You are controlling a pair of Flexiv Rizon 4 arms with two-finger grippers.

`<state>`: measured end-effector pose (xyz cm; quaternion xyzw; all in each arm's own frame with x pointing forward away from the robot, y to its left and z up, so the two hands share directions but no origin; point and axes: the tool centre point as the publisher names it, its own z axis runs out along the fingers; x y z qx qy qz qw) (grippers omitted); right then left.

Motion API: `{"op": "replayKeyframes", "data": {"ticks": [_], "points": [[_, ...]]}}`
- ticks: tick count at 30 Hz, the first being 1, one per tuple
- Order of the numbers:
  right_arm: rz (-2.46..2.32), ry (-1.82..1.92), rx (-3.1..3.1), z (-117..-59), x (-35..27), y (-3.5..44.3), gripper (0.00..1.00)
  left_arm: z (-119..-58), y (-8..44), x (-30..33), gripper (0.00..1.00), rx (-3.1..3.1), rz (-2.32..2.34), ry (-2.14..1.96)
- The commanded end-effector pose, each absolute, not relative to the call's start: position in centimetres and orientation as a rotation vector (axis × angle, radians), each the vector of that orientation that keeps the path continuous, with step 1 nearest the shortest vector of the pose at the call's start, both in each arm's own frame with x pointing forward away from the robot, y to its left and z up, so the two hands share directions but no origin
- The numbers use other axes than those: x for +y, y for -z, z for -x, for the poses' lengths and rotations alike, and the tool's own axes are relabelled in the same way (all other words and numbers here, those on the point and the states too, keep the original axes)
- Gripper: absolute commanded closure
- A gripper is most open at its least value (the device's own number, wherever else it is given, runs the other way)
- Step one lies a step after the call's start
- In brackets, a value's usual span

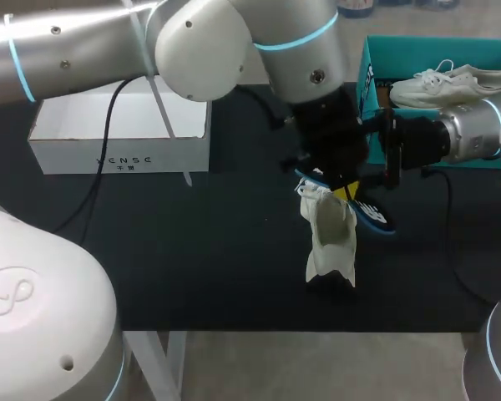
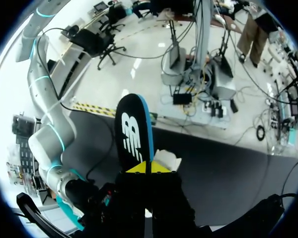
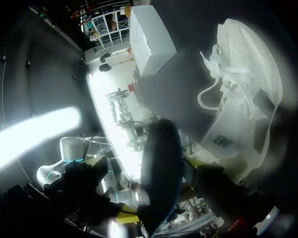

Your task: Take the shoe out of the shoebox, open the shoe tongue, remove and reinsert the insole, then place the shoe into the shoebox

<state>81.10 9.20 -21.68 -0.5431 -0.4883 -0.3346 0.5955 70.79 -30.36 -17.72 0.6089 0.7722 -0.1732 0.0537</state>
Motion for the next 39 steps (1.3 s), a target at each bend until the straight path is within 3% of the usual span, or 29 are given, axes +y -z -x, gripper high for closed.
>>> {"op": "replayKeyframes", "data": {"ticks": [1,39], "points": [[1.265,0.777,-1.135,-81.0,9.3,21.7,0.0,-71.1,18.5,-31.3,1.0,2.344,-1.861,0.506],[1.265,0.777,-1.135,-81.0,9.3,21.7,0.0,-72.6,19.4,-31.3,1.0,2.362,-1.841,0.478]]}}
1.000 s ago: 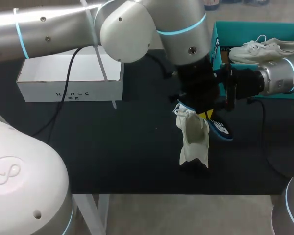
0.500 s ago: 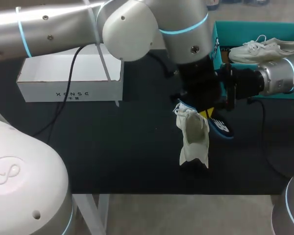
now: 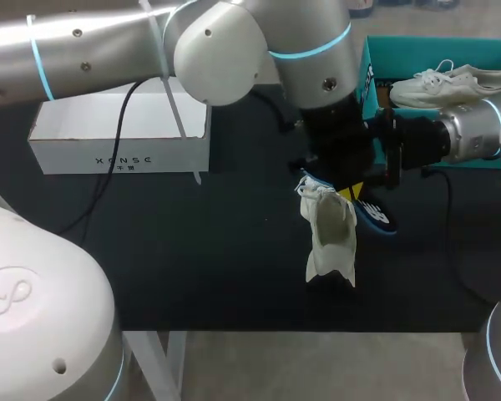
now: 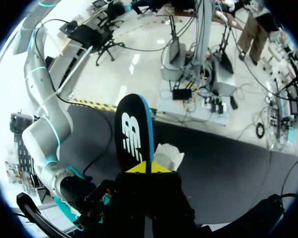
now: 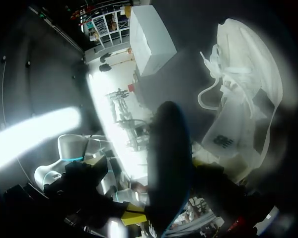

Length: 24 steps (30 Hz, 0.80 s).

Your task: Take the shoe out of the shoebox, open the shoe tongue, remove and reinsert the insole, then place the shoe into the shoebox

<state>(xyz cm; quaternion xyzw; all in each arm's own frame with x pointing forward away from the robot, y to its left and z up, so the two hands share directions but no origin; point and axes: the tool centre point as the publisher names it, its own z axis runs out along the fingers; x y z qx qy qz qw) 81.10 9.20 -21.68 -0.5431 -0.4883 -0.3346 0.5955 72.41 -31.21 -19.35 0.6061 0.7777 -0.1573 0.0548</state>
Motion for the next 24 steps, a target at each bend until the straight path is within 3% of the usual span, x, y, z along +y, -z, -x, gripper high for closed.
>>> {"op": "replayKeyframes", "data": {"ticks": [1,3,4,5,6,24], "points": [[1.265,0.777,-1.135,-81.03,9.28,21.66,0.0,-72.68,19.36,-31.33,1.0,2.363,-1.84,0.478],[1.265,0.777,-1.135,-81.03,9.28,21.66,0.0,-72.75,19.32,-31.43,1.0,2.363,-1.838,0.476],[1.265,0.777,-1.135,-81.03,9.28,21.66,0.08,-72.76,19.32,-31.47,1.0,2.364,-1.838,0.475],[1.265,0.777,-1.135,-81.03,9.28,21.66,0.6,-72.77,19.29,-31.52,1.0,2.363,-1.838,0.473],[1.265,0.777,-1.135,-81.03,9.28,21.66,1.0,-72.79,19.27,-31.59,1.0,2.362,-1.839,0.47],[1.265,0.777,-1.135,-81.03,9.28,21.66,1.0,-72.75,19.57,-32.04,1.0,2.373,-1.835,0.469]]}}
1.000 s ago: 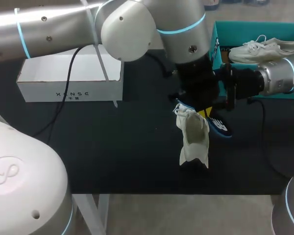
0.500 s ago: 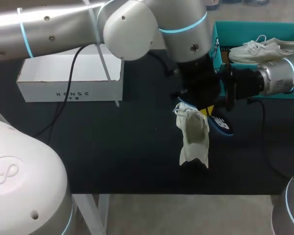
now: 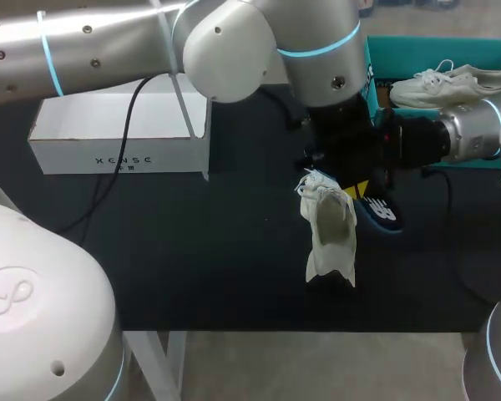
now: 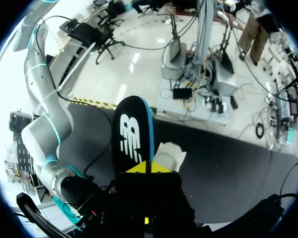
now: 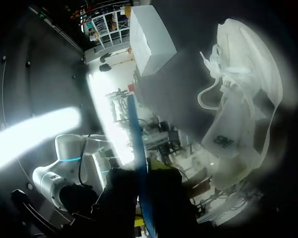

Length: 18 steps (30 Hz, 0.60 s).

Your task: Take the shoe out of the shoebox, open the shoe tongue, remove and reinsert the insole, then place the shoe into the shoebox

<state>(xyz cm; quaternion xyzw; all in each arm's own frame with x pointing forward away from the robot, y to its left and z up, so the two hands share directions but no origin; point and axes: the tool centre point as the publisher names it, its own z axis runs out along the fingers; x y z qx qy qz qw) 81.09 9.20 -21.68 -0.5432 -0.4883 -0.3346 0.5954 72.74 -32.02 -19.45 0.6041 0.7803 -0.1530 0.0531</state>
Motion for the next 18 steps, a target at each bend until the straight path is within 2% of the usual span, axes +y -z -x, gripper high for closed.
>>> {"op": "replayKeyframes", "data": {"ticks": [1,7,8,9,13,18], "points": [[1.265,0.777,-1.135,-81.0,9.3,21.7,1.0,-72.7,19.6,-32.0,1.0,2.374,-1.835,0.47],[1.265,0.777,-1.135,-81.0,9.3,21.7,1.0,-72.5,19.5,-31.9,1.0,2.389,-1.823,0.49],[1.265,0.777,-1.135,-81.0,9.3,21.7,1.0,-72.4,19.4,-31.9,0.65,2.396,-1.818,0.509],[1.265,0.777,-1.135,-81.0,9.3,21.7,1.0,-72.4,19.3,-31.9,0.0,2.401,-1.817,0.521],[1.265,0.777,-1.135,-81.0,9.3,21.7,1.0,-71.5,18.8,-31.3,0.0,2.413,-1.874,0.577],[1.265,0.777,-1.135,-81.0,9.3,21.7,1.0,-70.2,15.9,-27.6,0.0,2.409,-2.011,0.967]]}}
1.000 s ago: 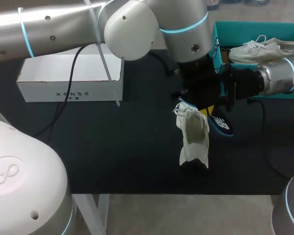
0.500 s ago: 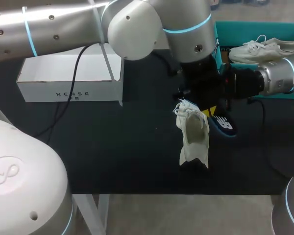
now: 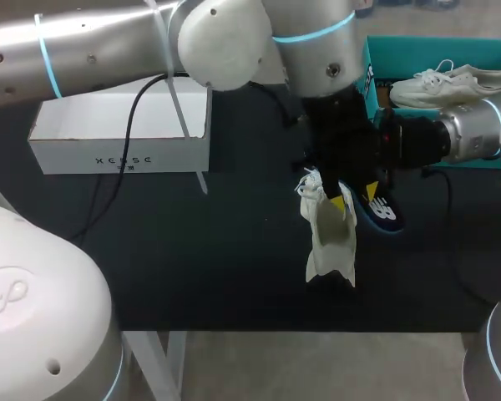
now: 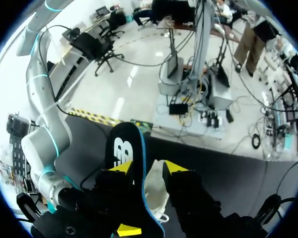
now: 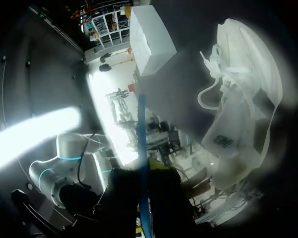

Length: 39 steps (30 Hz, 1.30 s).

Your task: Take the shoe out of the shoebox, open the shoe tongue, remove and reinsert the insole, then place the shoe into the shoebox

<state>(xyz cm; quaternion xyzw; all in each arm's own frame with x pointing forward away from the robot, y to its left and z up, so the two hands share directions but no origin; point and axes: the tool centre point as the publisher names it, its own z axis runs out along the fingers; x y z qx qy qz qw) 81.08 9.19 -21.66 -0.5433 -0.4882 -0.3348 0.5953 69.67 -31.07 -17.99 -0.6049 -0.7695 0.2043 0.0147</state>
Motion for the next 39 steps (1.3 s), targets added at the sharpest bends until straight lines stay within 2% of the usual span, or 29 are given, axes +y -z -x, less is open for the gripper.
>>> {"op": "replayKeyframes", "data": {"ticks": [1,10,14,39], "points": [[1.265,0.777,-1.135,-81.0,9.3,21.7,1.0,-69.9,15.1,-26.6,0.0,-2.191,1.815,-0.932],[1.265,0.777,-1.135,-81.0,9.3,21.7,1.0,-70.8,10.9,-21.8,0.0,-1.881,1.703,-0.925],[1.265,0.777,-1.135,-81.0,9.3,21.7,1.0,-72.6,11.2,-21.6,0.0,-1.885,1.574,-0.814],[1.265,0.777,-1.135,-81.0,9.3,21.7,1.0,-72.6,11.2,-21.6,0.0,-1.885,1.574,-0.814]]}}
